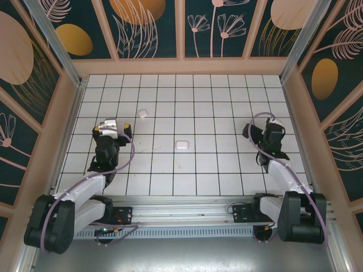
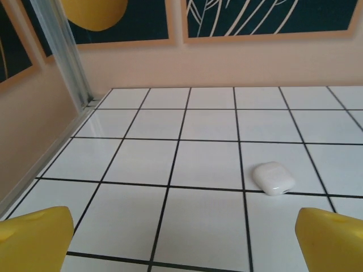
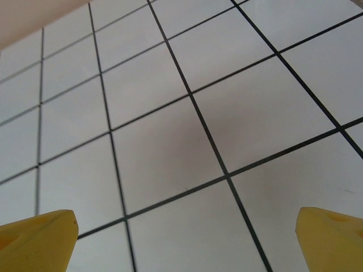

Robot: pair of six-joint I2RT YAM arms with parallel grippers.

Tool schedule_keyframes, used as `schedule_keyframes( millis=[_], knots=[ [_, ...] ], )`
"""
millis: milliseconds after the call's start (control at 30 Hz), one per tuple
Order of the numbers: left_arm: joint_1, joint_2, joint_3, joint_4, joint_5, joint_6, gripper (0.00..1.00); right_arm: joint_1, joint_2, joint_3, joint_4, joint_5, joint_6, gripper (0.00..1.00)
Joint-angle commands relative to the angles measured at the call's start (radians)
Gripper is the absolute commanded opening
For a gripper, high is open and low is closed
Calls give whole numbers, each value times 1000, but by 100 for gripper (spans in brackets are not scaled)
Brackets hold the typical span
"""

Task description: Insert the wireless bluetooth earbuds into the charging case

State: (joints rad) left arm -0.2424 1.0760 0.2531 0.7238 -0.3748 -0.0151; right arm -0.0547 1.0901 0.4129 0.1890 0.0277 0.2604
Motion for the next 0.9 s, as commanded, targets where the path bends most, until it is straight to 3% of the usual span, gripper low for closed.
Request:
schedule_keyframes(
  millis=[0,233,400,500,667,867],
  knots=[
    [28,44,-33,233,-77,23,99,-6,25,-54,257,60,-89,99],
    [117,162,-81,410,-21,-16,99,-5,114,-120,499,123,-144,99],
    [189,260,-76,506,140,-45,99,-9,252,-123,693,129,-170,99],
    [196,310,-84,560,193,-35,99,-11,283,-110,724,94,-186,99],
    [198,426,-116,716,238,-14,99,-14,311,-180,940,45,-163,99],
    [221,446,-14,547,235,-48,98,-1,414,-161,997,-8,-199,99]
  ],
)
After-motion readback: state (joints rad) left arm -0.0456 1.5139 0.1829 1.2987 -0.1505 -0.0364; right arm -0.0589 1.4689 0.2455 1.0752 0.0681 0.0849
